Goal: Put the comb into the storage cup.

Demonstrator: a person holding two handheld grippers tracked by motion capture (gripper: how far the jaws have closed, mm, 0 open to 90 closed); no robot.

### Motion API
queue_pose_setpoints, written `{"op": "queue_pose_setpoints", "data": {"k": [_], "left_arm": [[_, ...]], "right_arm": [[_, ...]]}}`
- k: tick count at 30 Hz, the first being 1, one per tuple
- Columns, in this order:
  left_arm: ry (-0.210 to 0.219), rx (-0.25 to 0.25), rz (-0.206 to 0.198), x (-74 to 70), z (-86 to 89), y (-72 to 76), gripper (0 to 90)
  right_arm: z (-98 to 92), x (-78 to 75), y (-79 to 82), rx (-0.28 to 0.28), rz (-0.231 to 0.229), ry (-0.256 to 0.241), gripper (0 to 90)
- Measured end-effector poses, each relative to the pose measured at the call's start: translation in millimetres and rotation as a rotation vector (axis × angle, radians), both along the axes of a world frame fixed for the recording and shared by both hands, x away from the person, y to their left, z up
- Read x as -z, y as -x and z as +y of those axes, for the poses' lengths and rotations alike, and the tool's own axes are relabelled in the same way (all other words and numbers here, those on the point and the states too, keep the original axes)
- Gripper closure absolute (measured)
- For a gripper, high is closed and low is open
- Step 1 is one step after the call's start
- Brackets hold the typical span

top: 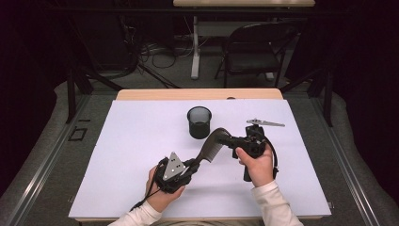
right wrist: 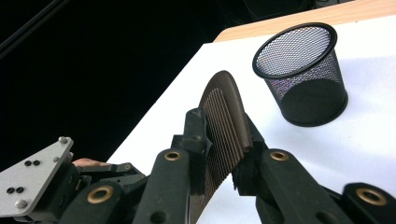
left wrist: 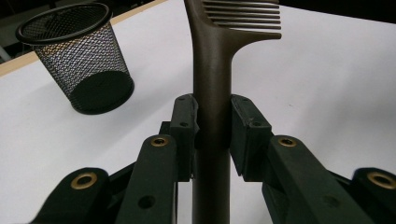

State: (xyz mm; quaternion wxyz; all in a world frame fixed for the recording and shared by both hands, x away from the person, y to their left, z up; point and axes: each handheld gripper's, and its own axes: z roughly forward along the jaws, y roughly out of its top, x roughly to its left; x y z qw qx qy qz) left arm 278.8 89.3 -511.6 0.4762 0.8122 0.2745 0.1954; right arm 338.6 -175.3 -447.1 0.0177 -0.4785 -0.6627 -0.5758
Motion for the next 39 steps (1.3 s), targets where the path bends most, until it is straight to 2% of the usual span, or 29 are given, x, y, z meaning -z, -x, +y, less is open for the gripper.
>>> {"op": "queue_pose_setpoints", "data": {"k": [10, 11, 21, 39], "left_arm": [[0.002, -0.002, 0.003, 1.6, 0.0, -0.4, 72.5], [0.005, -0.001, 0.002, 2.1, -0.1, -0.5, 72.5], [0.011, 0.001, 0.012, 4.4, -0.1, -1.5, 72.5], [0.009, 0.001, 0.007, 5.6, 0.0, -1.6, 72.4]], "right_arm": [[-1.7, 2.1, -1.3, -0.014, 0.032, -0.046, 83.8], [-1.8, 2.1, -1.4, -0.017, 0.045, -0.053, 84.3], [-2.7, 4.8, -3.2, -0.03, 0.066, -0.084, 86.5], [-3.6, 6.8, -3.7, -0.035, 0.078, -0.101, 86.9]]}}
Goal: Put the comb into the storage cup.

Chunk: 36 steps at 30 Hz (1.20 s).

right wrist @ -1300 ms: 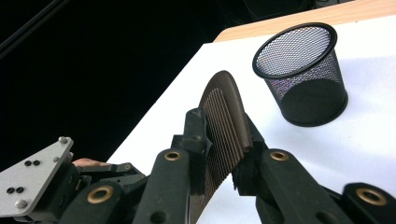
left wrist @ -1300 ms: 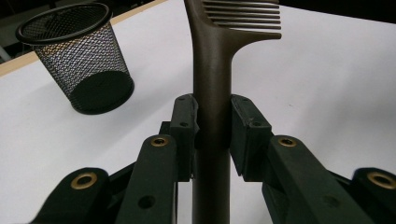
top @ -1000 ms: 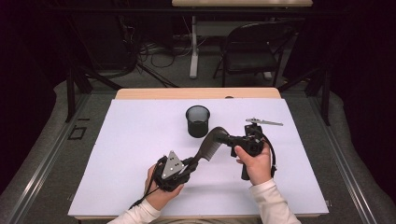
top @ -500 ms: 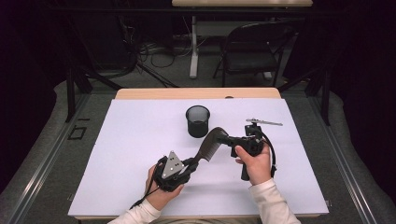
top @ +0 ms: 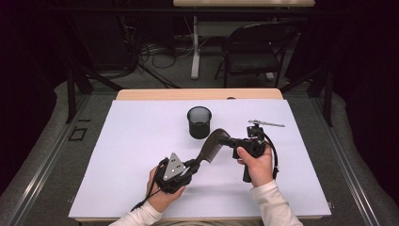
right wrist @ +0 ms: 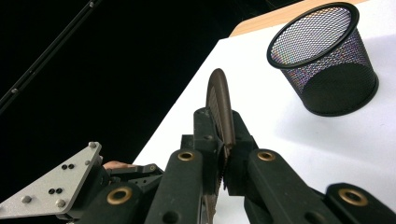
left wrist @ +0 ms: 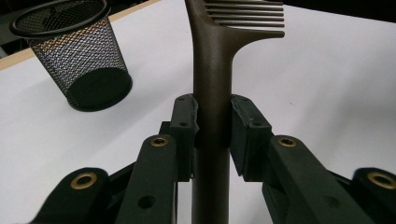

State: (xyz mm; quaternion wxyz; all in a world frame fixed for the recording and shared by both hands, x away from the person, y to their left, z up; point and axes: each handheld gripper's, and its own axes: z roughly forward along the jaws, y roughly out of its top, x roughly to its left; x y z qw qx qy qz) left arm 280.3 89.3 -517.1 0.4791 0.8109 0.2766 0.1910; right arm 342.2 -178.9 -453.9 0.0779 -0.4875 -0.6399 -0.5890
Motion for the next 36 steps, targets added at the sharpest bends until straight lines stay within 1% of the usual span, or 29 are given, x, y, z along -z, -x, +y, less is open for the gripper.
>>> {"op": "queue_pose_setpoints", "data": {"k": [11, 23, 27, 36], "left_arm": [[0.004, -0.004, -0.002, 0.5, 0.1, 0.2, 72.1], [0.01, -0.012, 0.0, 1.3, 0.9, -0.7, 71.2], [0.021, -0.015, 0.008, 1.3, 1.5, -1.5, 68.9], [0.029, -0.017, 0.011, 1.6, 2.0, -2.4, 59.6]], "right_arm": [[-0.6, 0.9, -0.3, 0.0, 0.007, -0.011, 87.0], [0.5, 0.6, 0.4, -0.006, 0.005, -0.014, 87.0], [1.5, 1.0, 0.6, -0.009, 0.006, -0.011, 87.0], [1.3, 1.3, 0.6, -0.006, 0.002, -0.013, 87.0]]}}
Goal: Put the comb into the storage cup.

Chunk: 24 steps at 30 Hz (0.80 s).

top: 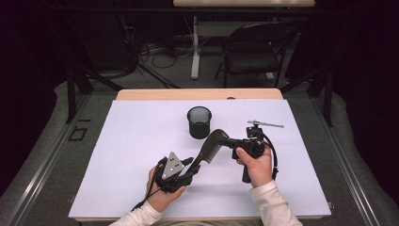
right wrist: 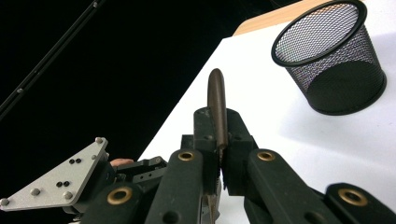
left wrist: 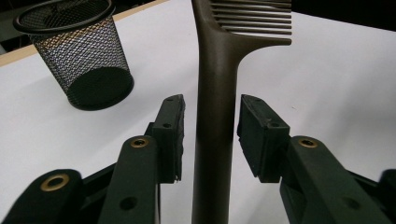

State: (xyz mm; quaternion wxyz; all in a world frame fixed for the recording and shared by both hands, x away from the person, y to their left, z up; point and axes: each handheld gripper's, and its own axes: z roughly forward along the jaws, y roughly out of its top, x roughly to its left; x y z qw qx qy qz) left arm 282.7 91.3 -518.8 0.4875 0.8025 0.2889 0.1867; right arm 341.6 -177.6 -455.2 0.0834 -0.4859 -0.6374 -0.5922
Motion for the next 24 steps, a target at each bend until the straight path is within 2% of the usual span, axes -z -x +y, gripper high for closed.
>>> {"op": "queue_pose_setpoints", "data": {"k": [14, 21, 24], "left_arm": [[0.013, -0.02, 0.018, -0.1, 2.6, -5.2, 47.3], [0.017, -0.033, 0.048, -0.6, 4.5, -10.6, 44.9], [0.031, -0.049, 0.076, -0.8, 6.9, -15.3, 44.3]], "right_arm": [[-9.6, -1.3, -0.6, 0.044, -0.033, -0.008, 87.0], [-14.7, -2.4, -0.8, 0.07, -0.059, -0.009, 86.9], [-17.8, -3.4, -0.8, 0.082, -0.076, -0.015, 86.9]]}}
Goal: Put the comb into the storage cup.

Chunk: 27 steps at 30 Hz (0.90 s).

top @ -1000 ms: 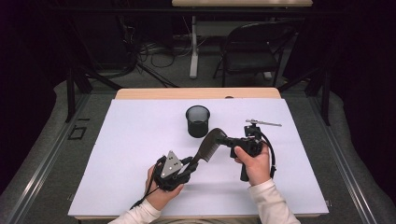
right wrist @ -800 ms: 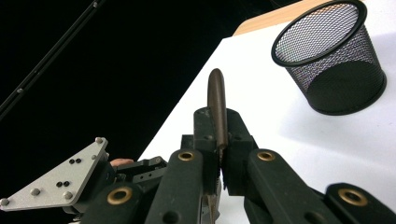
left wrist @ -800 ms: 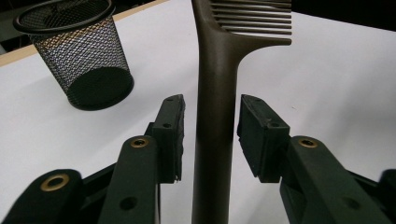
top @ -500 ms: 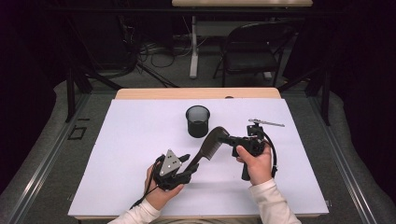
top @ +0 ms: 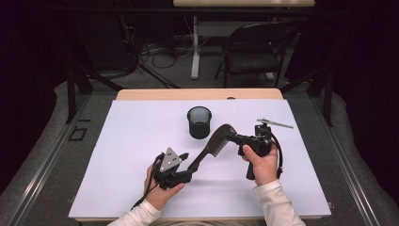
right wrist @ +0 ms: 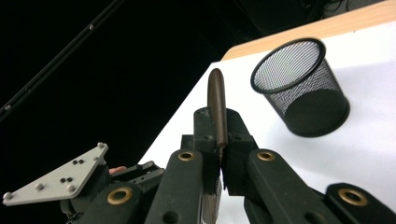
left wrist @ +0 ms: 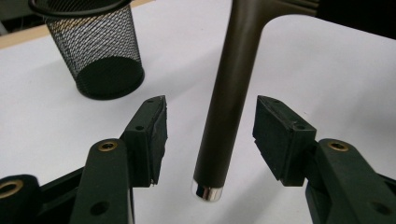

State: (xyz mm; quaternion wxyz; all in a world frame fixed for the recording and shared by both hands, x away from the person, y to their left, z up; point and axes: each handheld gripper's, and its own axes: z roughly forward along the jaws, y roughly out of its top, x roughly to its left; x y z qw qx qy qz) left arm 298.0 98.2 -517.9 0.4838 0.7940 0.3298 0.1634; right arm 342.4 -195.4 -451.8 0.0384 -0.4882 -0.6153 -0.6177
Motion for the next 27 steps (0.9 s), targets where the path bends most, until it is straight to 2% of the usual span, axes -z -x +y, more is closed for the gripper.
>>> {"op": "queue_pose_setpoints", "data": {"k": [6, 10, 11, 14, 15, 18, 20, 24, 27], "left_arm": [[0.028, -0.036, 0.042, -2.2, 7.8, -7.1, 43.7], [0.052, -0.041, 0.068, -3.8, 13.9, -12.3, 42.9], [0.067, -0.037, 0.063, -3.3, 15.2, -13.8, 42.6], [0.09, -0.037, 0.094, -2.7, 18.5, -18.3, 40.3], [0.085, -0.04, 0.095, -2.5, 19.3, -19.5, 39.0], [0.068, -0.054, 0.081, -2.0, 20.4, -22.1, 35.8], [0.074, -0.041, 0.072, -2.2, 21.1, -23.2, 35.9], [0.053, -0.046, 0.035, -4.8, 23.1, -23.5, 35.9], [0.041, -0.068, 0.022, -7.0, 25.4, -24.7, 35.8]], "right_arm": [[-6.0, -2.6, -0.7, 0.038, -0.031, -0.003, 87.0], [-10.5, -3.9, -1.1, 0.06, -0.047, 0.004, 86.9], [-11.5, -4.2, -1.2, 0.063, -0.05, 0.002, 86.9], [-14.5, -5.1, -1.1, 0.069, -0.064, -0.002, 86.9], [-15.3, -5.6, -0.8, 0.075, -0.068, 0.001, 86.9], [-16.6, -6.0, -0.3, 0.096, -0.095, 0.026, 86.9], [-17.2, -6.0, -0.2, 0.105, -0.107, 0.039, 86.9], [-17.6, -6.4, 0.7, 0.125, -0.129, 0.068, 86.9], [-18.5, -7.5, 2.2, 0.145, -0.152, 0.09, 86.9]]}}
